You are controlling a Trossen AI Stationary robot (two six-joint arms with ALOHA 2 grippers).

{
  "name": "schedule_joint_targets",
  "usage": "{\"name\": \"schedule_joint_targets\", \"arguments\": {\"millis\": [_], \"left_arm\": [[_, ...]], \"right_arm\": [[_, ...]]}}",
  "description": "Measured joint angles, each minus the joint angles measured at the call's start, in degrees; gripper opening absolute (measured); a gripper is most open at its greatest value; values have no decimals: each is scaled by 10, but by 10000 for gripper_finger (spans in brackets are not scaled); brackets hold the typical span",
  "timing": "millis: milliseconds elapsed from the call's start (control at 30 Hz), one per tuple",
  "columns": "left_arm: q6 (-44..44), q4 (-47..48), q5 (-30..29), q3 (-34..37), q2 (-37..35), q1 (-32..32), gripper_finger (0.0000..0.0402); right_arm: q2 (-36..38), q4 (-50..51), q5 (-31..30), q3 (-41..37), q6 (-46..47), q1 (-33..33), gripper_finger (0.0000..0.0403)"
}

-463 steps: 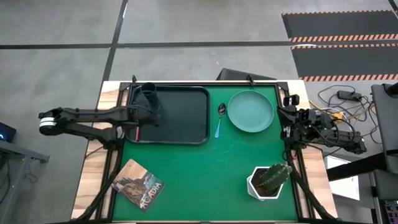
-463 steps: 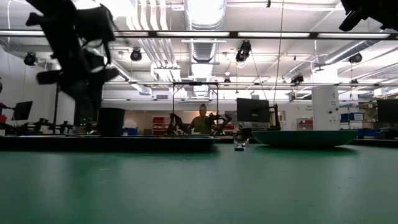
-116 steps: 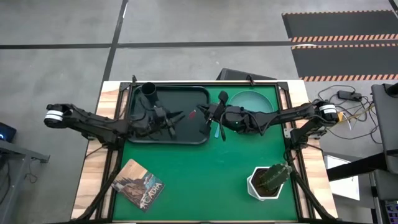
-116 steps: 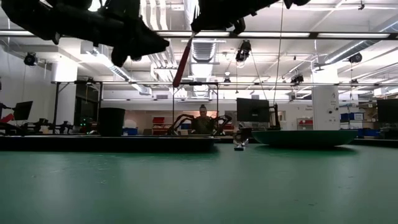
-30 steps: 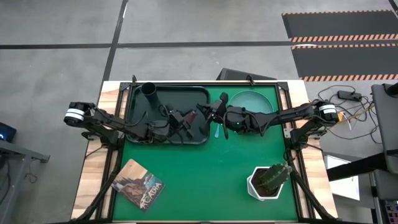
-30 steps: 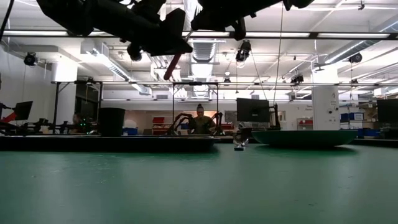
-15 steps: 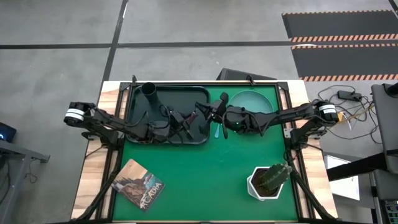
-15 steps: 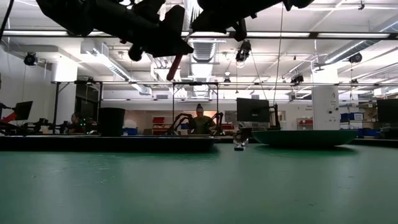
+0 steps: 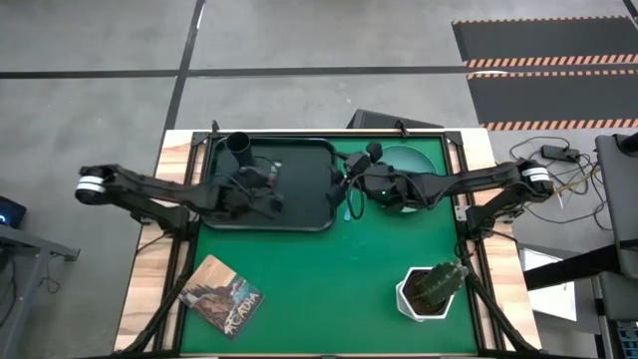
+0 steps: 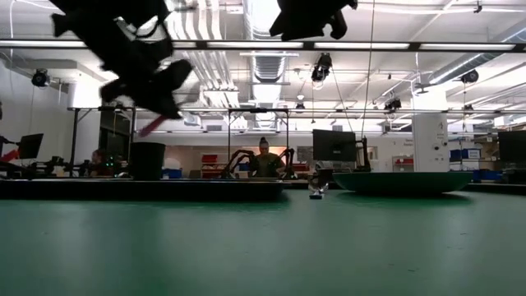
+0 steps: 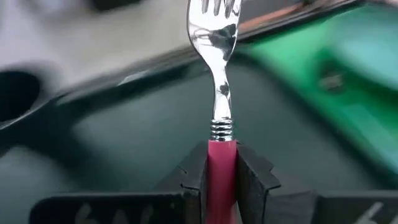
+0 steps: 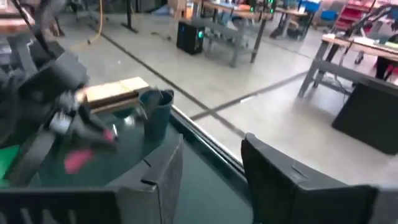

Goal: Pick and place plate/cup/fork/spoon on tray
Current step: Put the pink fork on the black serving tray to the bottom of the black cup, then put the blue spoon on the black serving tray to the right of the pink fork

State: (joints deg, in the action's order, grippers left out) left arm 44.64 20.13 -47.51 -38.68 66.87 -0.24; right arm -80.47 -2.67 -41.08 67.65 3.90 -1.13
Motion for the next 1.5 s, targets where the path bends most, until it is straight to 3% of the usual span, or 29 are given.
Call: {"name": "schedule_joint_targets", "arguments": {"millis": [200, 367, 567, 767, 933, 1233, 1500], "left_arm": [[159, 212, 35, 35, -85, 64, 32], [188, 228, 121, 74, -117, 117, 32], [225, 232, 184, 123, -113, 175, 32], [253, 228, 259, 158, -109, 197, 32], [260, 229, 263, 167, -107, 201, 36], [256, 221, 259, 186, -107, 201, 92], [236, 226, 249, 169, -110, 202, 99]], "right_arm": [[29, 86, 3, 13, 21, 0, 158], [51, 105, 6, 12, 21, 0, 151], [71, 146, 6, 11, 21, 0, 144], [82, 190, 6, 11, 21, -1, 147], [84, 209, 8, 10, 21, -1, 150], [84, 218, 8, 10, 21, -1, 152], [84, 222, 8, 9, 31, -1, 148]]}}
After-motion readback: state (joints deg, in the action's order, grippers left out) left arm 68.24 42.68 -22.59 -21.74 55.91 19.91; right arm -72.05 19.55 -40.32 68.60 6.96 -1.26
